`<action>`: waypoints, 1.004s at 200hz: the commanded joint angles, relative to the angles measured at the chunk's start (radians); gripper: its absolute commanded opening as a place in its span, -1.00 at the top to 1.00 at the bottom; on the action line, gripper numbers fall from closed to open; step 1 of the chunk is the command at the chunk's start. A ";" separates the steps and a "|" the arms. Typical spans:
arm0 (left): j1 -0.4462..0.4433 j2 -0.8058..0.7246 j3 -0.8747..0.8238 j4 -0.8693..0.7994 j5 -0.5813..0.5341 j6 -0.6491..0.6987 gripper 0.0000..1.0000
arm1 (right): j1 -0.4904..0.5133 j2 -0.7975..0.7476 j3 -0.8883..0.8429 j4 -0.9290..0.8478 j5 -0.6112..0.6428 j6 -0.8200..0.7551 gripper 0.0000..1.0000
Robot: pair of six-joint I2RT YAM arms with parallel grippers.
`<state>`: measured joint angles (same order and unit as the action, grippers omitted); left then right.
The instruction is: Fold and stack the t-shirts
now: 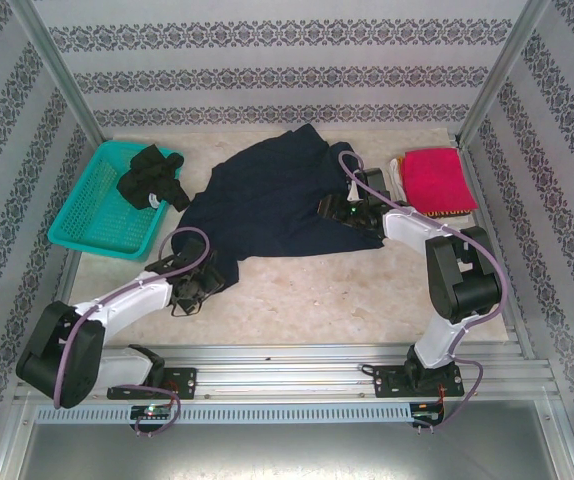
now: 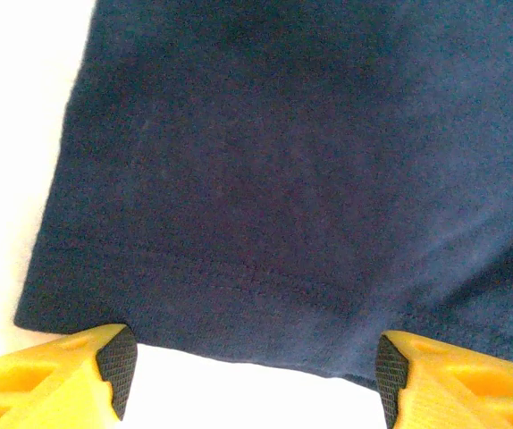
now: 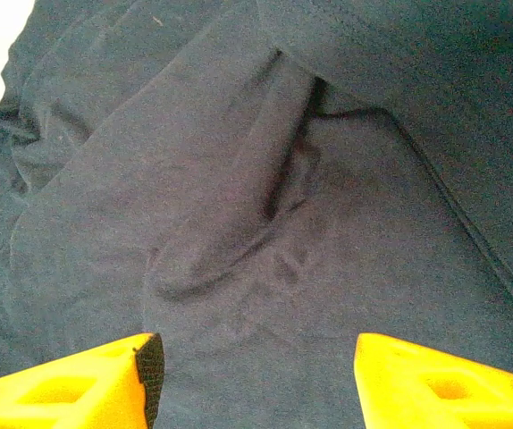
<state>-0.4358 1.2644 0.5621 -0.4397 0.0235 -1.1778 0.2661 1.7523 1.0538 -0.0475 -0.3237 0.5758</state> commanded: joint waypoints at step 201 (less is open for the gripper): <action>0.298 0.334 0.419 -0.140 -0.119 0.104 0.14 | -0.019 -0.092 -0.063 0.014 -0.028 0.004 -0.19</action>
<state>-0.1482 1.5490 0.9390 -0.5686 -0.1055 -1.0431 0.2634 1.6966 1.0122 -0.0399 -0.3393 0.5762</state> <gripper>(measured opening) 0.452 0.597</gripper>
